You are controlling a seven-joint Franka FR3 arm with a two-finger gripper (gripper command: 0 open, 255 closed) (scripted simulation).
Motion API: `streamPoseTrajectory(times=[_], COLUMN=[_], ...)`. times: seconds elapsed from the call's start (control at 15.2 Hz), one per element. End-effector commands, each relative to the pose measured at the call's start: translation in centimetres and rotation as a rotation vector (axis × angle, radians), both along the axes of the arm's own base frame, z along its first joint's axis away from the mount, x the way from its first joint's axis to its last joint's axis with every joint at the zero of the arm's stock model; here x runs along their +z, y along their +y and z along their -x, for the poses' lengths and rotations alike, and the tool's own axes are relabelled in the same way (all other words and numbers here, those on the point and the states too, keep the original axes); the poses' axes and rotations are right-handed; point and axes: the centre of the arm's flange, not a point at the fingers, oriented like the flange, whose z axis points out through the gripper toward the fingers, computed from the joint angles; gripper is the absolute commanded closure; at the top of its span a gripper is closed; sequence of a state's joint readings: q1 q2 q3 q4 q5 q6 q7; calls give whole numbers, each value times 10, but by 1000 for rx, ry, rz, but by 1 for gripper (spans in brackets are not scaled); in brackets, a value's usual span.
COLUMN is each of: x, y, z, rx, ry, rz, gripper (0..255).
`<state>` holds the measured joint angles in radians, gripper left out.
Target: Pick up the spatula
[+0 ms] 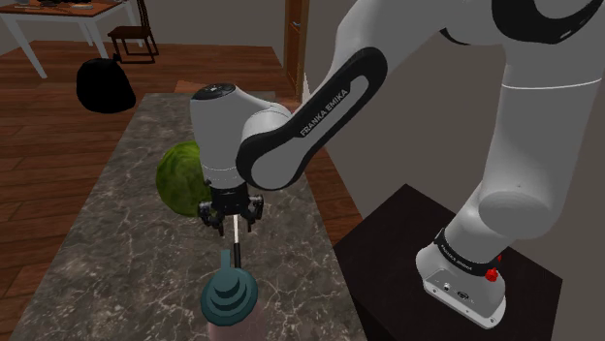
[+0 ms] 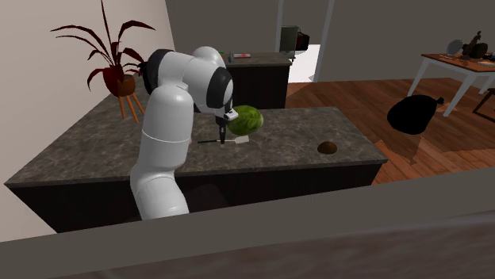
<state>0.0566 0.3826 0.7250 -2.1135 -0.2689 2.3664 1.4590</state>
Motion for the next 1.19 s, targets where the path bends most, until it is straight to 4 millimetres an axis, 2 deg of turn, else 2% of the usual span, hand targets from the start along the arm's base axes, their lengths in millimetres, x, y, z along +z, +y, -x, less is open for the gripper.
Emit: streamPoseTrajectory(times=[0.0, 0.53, 1.12], x=[-1, -1, 47], y=[0, 0, 0], z=[0, 0, 0], rx=[0, 0, 0], ry=[0, 0, 0], rz=[0, 0, 0], gripper=[255, 255, 255])
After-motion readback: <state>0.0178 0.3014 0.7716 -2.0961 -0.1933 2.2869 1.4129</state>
